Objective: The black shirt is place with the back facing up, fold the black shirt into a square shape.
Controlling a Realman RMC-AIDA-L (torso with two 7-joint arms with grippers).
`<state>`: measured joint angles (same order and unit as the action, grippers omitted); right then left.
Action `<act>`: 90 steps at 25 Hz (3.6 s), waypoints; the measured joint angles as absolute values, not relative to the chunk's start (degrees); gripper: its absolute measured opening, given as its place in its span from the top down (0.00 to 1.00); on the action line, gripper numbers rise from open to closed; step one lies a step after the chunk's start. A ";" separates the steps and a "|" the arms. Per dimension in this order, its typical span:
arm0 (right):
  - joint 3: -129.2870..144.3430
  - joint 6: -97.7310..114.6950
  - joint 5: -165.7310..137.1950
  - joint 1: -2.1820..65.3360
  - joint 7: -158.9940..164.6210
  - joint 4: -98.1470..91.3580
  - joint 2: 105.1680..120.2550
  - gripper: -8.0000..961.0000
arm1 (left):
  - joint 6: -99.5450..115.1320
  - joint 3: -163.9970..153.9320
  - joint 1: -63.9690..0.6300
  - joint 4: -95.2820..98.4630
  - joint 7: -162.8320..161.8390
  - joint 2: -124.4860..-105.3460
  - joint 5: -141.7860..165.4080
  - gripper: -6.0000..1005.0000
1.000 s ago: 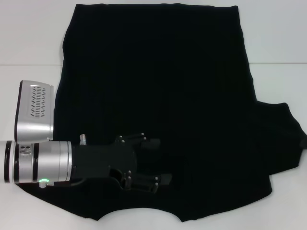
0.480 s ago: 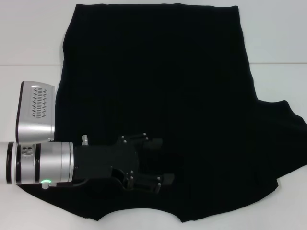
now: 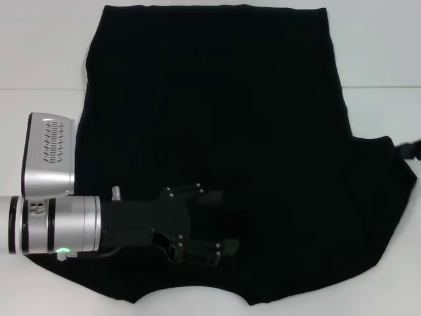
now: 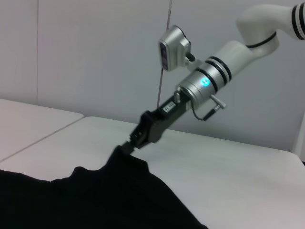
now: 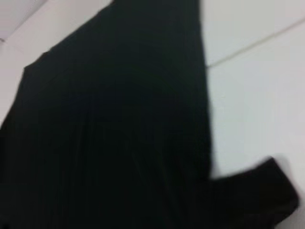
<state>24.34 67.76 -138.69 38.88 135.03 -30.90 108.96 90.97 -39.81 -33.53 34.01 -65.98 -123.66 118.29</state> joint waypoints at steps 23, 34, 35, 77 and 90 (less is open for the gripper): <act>36.91 73.20 -137.12 49.38 135.16 -30.48 113.73 0.83 | 89.55 -39.73 -33.75 34.01 -66.30 -123.39 118.30 0.07; 36.44 77.02 -126.91 45.40 131.02 -32.53 113.08 0.75 | 89.47 -37.90 -33.74 34.33 -68.91 -123.18 118.30 0.07; 36.45 77.10 -125.33 44.82 129.05 -32.14 113.09 0.70 | 89.53 -37.03 -33.71 34.52 -70.50 -122.92 118.30 0.07; 39.20 73.83 -111.44 42.80 95.82 -29.43 118.65 0.05 | 90.72 -18.59 -30.20 54.96 -131.17 -116.54 156.39 0.07; 39.20 74.32 -111.13 42.28 95.83 -29.41 118.65 0.05 | 90.84 -21.34 -31.23 53.74 -129.59 -116.69 156.38 0.12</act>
